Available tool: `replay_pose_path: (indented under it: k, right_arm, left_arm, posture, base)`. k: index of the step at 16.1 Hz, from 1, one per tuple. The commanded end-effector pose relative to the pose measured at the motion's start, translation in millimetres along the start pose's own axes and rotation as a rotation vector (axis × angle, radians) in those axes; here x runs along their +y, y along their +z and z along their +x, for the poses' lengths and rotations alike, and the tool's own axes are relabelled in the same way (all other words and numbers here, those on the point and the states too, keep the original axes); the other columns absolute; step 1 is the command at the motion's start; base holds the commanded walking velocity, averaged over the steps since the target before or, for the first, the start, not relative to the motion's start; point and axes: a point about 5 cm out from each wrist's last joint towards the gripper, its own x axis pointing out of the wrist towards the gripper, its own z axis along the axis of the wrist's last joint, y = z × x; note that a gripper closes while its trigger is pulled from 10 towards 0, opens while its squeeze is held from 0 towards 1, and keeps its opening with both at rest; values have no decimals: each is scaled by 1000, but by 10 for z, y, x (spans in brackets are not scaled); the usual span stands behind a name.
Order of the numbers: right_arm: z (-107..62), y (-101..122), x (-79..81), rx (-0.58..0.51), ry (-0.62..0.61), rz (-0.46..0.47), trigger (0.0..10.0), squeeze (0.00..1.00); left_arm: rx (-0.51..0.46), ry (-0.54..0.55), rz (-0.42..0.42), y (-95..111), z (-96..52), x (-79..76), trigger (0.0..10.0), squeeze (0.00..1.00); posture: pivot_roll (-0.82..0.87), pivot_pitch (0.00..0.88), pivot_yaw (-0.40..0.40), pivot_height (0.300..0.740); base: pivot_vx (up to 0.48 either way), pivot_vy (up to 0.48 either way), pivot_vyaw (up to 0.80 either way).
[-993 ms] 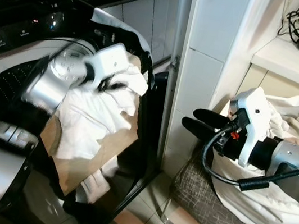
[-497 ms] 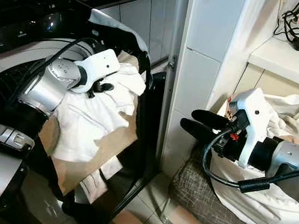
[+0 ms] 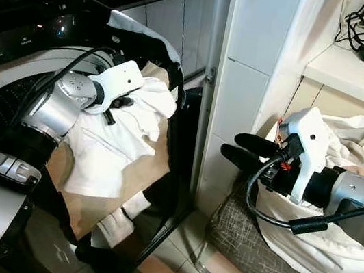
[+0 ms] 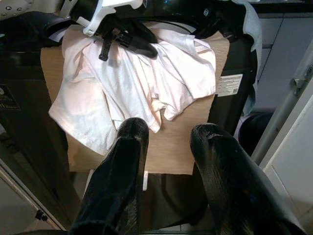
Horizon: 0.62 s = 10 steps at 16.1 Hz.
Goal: Clothes washing
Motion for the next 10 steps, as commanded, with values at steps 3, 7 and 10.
replay_pose_path:
  k: [3, 7, 10]
  right_arm:
    - [9, 63, 20, -24, 15, -31, 10000, 0]
    - [4, 104, 24, -48, 21, -30, 10000, 0]
    - [18, 123, 9, -56, 16, -33, 10000, 0]
  left_arm:
    - [44, 24, -32, -110, 8, 12, 0, 0]
    - [20, 530, -142, -13, -172, 630, 0, 0]
    - [27, 1036, -12, 161, -714, 1283, 0, 0]
  posture:
    - [-79, 0, 109, 740]
    - [-78, 0, 108, 740]
    - [-80, 0, 106, 740]
  base:
    - [0, 0, 0]
    - [0, 0, 0]
    - [0, 0, 0]
